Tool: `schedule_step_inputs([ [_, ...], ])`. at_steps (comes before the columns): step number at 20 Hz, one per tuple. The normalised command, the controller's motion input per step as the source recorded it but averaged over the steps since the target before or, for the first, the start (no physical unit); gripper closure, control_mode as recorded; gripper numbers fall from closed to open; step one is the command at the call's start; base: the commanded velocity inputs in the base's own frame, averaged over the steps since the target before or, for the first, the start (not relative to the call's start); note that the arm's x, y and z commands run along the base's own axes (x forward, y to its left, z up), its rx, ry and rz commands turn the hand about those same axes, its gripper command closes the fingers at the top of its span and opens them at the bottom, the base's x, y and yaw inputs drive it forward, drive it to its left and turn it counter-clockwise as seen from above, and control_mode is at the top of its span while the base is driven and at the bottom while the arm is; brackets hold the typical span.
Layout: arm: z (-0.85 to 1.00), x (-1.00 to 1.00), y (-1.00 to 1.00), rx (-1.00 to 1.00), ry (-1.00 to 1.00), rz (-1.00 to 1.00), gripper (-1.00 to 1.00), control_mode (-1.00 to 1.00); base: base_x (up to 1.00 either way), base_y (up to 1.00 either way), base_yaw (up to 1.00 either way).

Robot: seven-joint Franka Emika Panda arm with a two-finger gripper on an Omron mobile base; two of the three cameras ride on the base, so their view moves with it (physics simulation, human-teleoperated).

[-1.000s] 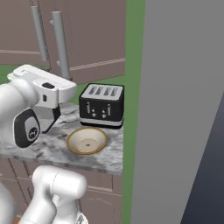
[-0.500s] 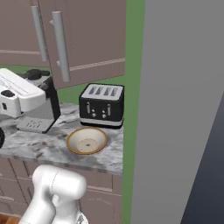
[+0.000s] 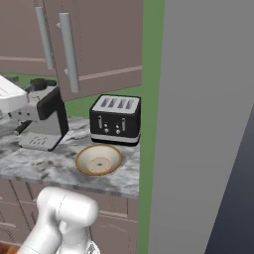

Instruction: Open the cabinet. Pick the peach and orange from the cabinet and place them into the bowl. Then close the cabinet.

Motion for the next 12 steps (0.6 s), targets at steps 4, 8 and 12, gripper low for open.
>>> schedule_step_inputs([
  [4, 0.00, 0.88, 0.11, -0.02, 0.01, -0.13, -1.00, -1.00, 0.00, 0.00, 0.00],
  [8, 0.00, 0.82, 0.00, 0.00, 0.00, -0.25, -1.00, -1.00, 0.00, 0.00, 0.00],
  [12, 0.00, 0.70, 0.00, 0.00, 0.00, -0.31, -1.00, -1.00, 0.00, 0.00, 0.00],
])
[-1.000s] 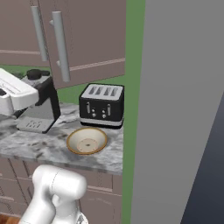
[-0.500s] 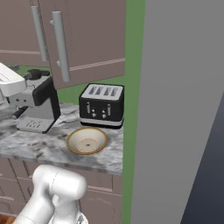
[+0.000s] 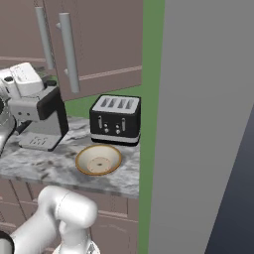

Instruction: Open the cabinet. Pick the peach and orange from the cabinet and place them into the bowl. Then close the cabinet.

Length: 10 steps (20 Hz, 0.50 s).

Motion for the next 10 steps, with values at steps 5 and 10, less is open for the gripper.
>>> schedule_step_inputs([
  [5, 0.00, 0.19, -0.26, 0.01, 0.00, -0.20, -1.00, -1.00, 0.00, 0.00, 0.00],
  [10, 0.00, -0.23, -0.64, 0.08, 0.00, -0.20, -1.00, -1.00, 0.00, 0.00, 0.00],
])
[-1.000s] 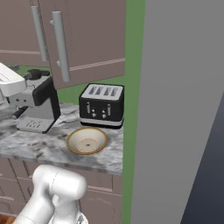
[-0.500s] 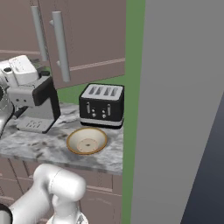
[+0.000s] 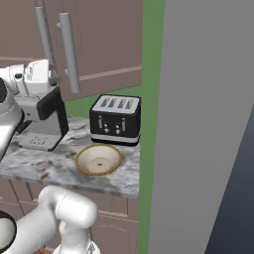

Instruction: Open the cabinet. Pick the peach and orange from the cabinet and place them into the bowl. Then close the cabinet.

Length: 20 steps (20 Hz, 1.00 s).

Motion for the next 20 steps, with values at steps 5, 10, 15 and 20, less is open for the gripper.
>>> schedule_step_inputs([
  [5, 0.00, -0.50, -0.80, 0.12, 0.00, -0.20, -1.00, -1.00, 0.00, 0.00, 0.00],
  [10, 0.00, -0.48, -0.93, 0.12, 0.00, -0.19, -1.00, -1.00, 0.00, 0.00, 0.00],
  [15, 0.00, -0.37, -0.97, 0.09, -0.01, -0.17, -1.00, -1.00, 0.00, 0.00, 0.00],
  [20, 0.00, -0.05, -0.70, 0.04, -0.03, -0.05, -1.00, -1.00, 0.00, 0.00, 0.00],
])
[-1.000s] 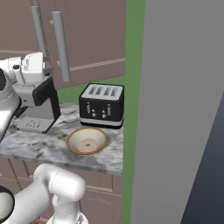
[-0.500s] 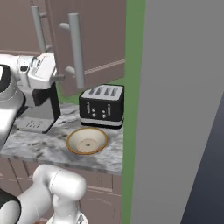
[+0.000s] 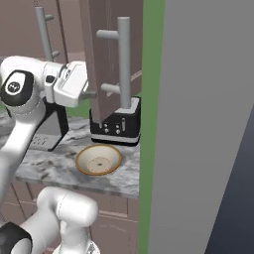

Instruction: Open the cabinet. Pick the peach and orange from the cabinet and place them into the bowl. Then close the cabinet.

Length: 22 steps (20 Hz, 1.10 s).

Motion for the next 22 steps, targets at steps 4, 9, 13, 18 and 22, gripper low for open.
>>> schedule_step_inputs([
  [4, -0.01, -0.06, 0.02, 0.00, 0.00, 0.00, -1.00, -1.00, 0.00, 0.00, 0.00],
  [9, -0.16, -0.78, 0.90, -0.08, 0.00, 0.13, -1.00, -1.00, 0.00, 0.00, 0.00],
  [13, -0.01, -0.68, 0.99, -0.09, 0.00, 0.33, -1.00, -1.00, 0.00, 0.00, 0.00],
  [18, 0.00, -0.40, 0.84, -0.10, 0.00, 0.42, -1.00, -1.00, 0.00, 0.00, 0.00],
  [22, 0.07, -0.01, 0.46, -0.05, -0.04, 0.32, -1.00, -1.00, 0.00, 0.00, 0.00],
])
